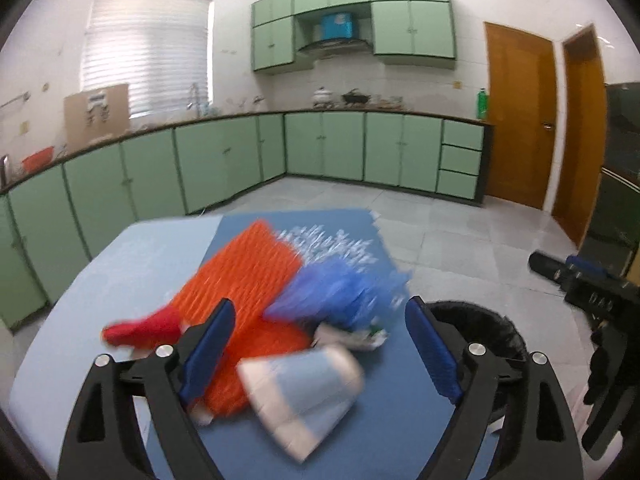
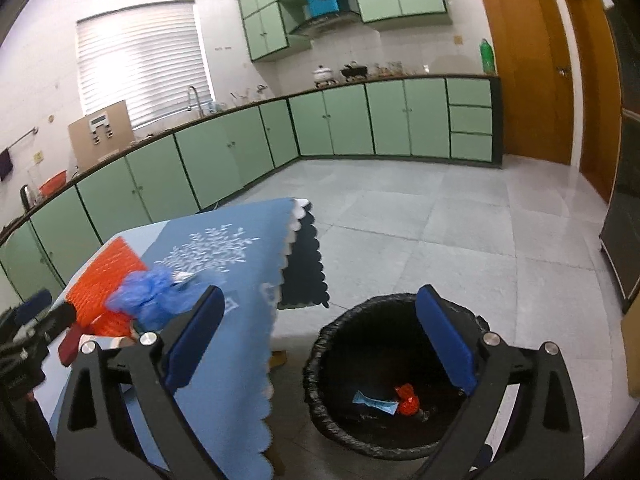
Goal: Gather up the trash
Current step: 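Move the left gripper to the table and grasp the blue-white paper cup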
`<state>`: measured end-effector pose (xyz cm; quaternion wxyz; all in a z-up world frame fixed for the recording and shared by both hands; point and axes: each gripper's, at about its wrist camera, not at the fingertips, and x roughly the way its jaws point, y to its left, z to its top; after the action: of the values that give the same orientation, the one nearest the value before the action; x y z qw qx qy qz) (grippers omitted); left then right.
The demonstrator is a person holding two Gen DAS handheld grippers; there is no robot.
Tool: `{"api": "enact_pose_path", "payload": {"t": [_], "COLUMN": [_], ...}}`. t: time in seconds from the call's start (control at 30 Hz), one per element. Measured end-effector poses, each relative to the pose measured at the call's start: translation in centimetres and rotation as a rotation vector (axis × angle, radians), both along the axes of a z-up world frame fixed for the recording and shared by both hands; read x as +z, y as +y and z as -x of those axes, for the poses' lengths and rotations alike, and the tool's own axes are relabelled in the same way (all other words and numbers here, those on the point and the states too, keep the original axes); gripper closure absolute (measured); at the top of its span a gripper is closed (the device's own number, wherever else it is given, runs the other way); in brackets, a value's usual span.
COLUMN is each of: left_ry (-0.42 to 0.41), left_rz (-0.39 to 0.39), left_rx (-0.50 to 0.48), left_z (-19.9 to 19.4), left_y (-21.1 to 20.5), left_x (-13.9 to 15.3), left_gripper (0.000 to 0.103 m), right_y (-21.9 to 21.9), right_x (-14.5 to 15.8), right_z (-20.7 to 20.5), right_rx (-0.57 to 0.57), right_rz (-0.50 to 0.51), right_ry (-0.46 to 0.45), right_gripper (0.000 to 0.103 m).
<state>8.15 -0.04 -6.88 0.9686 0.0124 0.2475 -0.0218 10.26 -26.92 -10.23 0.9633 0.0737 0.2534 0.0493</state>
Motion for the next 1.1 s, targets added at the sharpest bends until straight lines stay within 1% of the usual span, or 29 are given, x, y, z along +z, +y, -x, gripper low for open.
{"api": "enact_pose_path", "payload": {"t": [0.1,0.2,0.33,0.43,0.5,0.6,0.73,0.93,1.0,1.1], "left_ry": [0.020,0.032,0.039,0.061,0.061,0.052,0.079,0.086,0.090,0.115], "left_rz": [0.014,0.030,0.025,0.043,0.049,0.041,0.046,0.033,0.031,0.032], "left_rx": [0.049,0.064,0.080,0.101,0.108,0.129,0.142,0.160,0.166,0.163], "left_z": [0.8,1.1,1.3,0.9,0.9,0.4,-0.4,-0.9,-1.2,-1.8], "left_y": [1.1,1.3,0.7,0.6,0.3,-0.3,-0.6,-0.8,-0.9,-1.1], "left_x": [-1.3,-2.1,-3.3,-3.9,-4.3,-4.8,-5.8,-6.4,-6.5,-6.7], "left_gripper": [0.017,0.016,0.015,0.015,0.014,0.013,0.013,0.014,0.014,0.024], "right_y": [1.0,1.8,2.7,3.0,3.3,3.3,3.0,2.2,2.2,2.2], "right_x": [0.0,-0.6,-1.2,-1.6,-1.7,-1.8,-2.4,-3.2,-3.6,-3.9], "right_z": [0.8,1.3,1.6,1.6,1.6,1.4,1.1,0.3,0.1,-0.1], "right_rx": [0.011,0.026,0.041,0.052,0.055,0.059,0.057,0.046,0.049,0.055], "right_rz": [0.011,0.023,0.028,0.035,0.043,0.044,0.045,0.031,0.026,0.027], "right_ry": [-0.009,-0.003,0.014,0.026,0.024,0.017,0.022,0.045,0.053,0.059], "right_gripper": [0.009,0.009,0.009,0.009,0.009,0.009,0.009,0.009,0.009,0.009]}}
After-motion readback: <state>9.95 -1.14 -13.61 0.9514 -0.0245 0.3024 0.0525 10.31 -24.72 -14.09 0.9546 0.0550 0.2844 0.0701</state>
